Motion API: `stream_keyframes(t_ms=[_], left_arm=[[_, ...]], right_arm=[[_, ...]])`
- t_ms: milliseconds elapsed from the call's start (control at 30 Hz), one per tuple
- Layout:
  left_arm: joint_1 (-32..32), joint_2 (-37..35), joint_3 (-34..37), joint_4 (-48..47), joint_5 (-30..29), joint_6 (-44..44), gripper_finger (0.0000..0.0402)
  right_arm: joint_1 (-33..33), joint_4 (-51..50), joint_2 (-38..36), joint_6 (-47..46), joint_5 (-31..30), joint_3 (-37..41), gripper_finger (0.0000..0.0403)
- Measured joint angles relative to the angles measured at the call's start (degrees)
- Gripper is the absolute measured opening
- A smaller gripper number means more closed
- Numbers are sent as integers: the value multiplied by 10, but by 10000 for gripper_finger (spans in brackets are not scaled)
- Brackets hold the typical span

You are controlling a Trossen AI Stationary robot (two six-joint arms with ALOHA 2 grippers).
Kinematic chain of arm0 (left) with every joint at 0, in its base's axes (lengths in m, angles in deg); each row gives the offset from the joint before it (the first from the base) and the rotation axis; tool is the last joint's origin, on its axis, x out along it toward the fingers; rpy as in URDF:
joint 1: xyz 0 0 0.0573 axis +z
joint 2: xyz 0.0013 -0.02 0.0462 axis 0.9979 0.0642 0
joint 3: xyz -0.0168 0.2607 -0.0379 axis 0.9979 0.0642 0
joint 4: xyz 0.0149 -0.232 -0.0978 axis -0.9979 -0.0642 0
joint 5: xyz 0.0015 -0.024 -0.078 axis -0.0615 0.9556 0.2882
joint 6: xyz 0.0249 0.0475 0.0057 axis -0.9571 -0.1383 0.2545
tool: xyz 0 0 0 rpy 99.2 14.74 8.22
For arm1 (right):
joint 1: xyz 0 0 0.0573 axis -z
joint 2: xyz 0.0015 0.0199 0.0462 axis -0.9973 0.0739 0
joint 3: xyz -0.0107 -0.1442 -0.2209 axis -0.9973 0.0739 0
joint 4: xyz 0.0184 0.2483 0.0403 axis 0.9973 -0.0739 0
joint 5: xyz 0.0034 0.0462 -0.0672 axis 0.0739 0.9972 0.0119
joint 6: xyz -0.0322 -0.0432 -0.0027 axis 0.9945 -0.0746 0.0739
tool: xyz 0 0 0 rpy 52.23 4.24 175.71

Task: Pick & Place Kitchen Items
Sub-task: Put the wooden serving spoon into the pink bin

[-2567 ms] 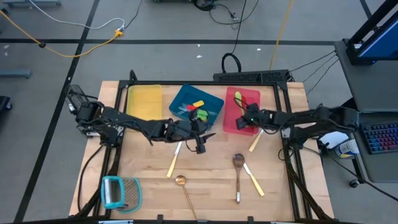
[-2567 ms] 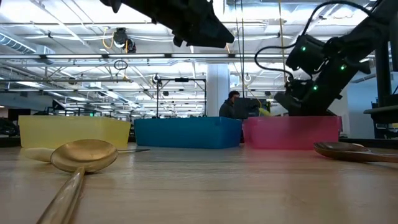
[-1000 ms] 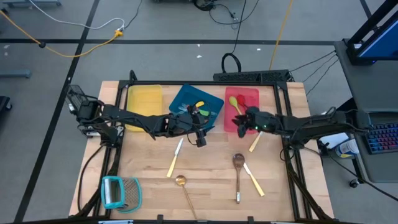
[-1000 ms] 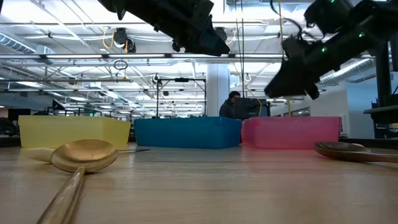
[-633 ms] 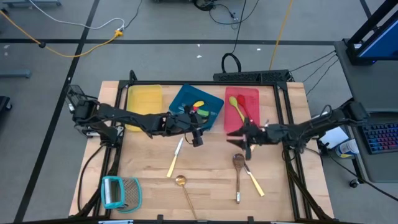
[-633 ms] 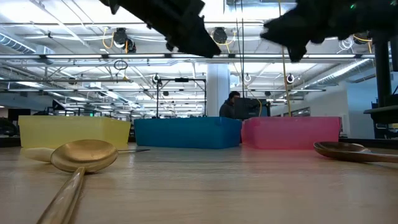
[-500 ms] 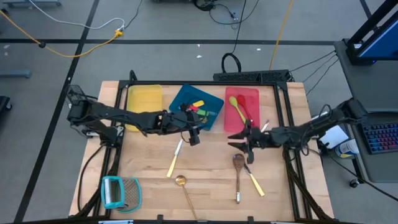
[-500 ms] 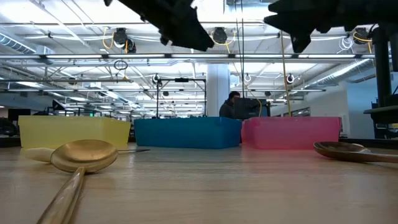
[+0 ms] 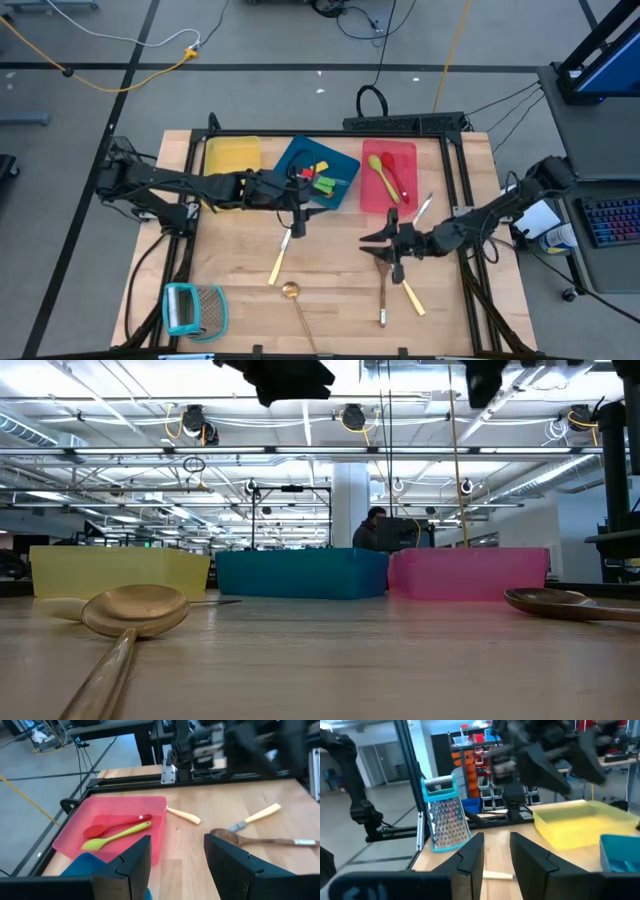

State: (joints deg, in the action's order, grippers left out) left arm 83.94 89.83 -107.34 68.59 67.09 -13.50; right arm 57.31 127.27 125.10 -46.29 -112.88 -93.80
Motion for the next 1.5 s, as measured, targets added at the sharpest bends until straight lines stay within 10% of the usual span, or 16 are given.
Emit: stream_keyframes(t_ms=[700,1200,1500], left_arm=[[53,-4,109,160,121,-18,186],[95,-15,125,197,155,-38,186],[96,-14,125,198,150,-37,186]], right_arm=[[-31,-279,137,-185,-119,-214,71],[-30,-557,139,-497,-91,-217,68],[-24,-542,139,-576,-40,-217,68]])
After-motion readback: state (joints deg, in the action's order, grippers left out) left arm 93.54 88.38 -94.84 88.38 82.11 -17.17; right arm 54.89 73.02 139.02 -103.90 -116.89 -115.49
